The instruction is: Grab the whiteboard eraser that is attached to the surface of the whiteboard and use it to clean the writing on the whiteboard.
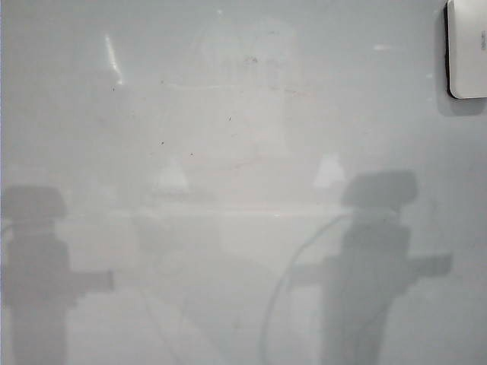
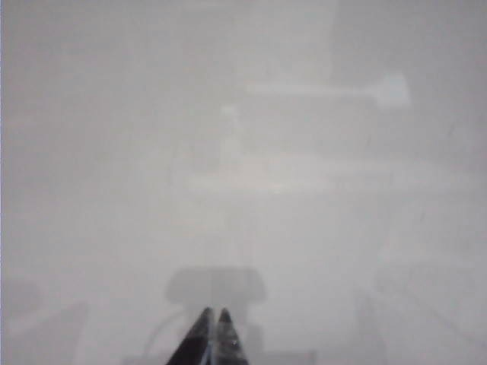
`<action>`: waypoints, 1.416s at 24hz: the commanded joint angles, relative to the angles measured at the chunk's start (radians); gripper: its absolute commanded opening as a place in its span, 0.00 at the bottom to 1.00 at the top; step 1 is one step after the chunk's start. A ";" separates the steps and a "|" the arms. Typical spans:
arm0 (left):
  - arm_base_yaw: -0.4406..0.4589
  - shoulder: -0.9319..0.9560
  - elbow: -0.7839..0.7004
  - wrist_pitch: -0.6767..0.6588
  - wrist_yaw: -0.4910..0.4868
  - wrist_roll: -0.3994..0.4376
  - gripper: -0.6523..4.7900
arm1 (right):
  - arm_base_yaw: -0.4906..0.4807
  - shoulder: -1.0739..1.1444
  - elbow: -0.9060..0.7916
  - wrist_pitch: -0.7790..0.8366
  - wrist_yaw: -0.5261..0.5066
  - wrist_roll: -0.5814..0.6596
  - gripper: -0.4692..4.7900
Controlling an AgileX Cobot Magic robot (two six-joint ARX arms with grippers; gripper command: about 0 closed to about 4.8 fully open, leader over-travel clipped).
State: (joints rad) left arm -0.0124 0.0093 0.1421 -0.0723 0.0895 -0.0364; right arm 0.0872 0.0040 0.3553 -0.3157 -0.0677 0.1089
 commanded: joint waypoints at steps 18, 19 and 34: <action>-0.001 0.001 -0.134 -0.106 -0.042 -0.001 0.11 | 0.001 0.003 -0.320 0.093 -0.063 0.035 0.19; -0.001 0.001 -0.134 -0.107 -0.042 0.000 0.11 | 0.001 -0.005 -0.320 0.103 -0.065 0.034 0.19; -0.001 0.000 -0.134 -0.107 -0.042 -0.001 0.11 | -0.073 -0.004 -0.351 0.359 0.026 -0.103 0.19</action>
State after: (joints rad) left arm -0.0124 0.0090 0.0044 -0.1699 0.0486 -0.0376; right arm 0.0292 0.0017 0.0204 -0.0448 -0.0463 0.0250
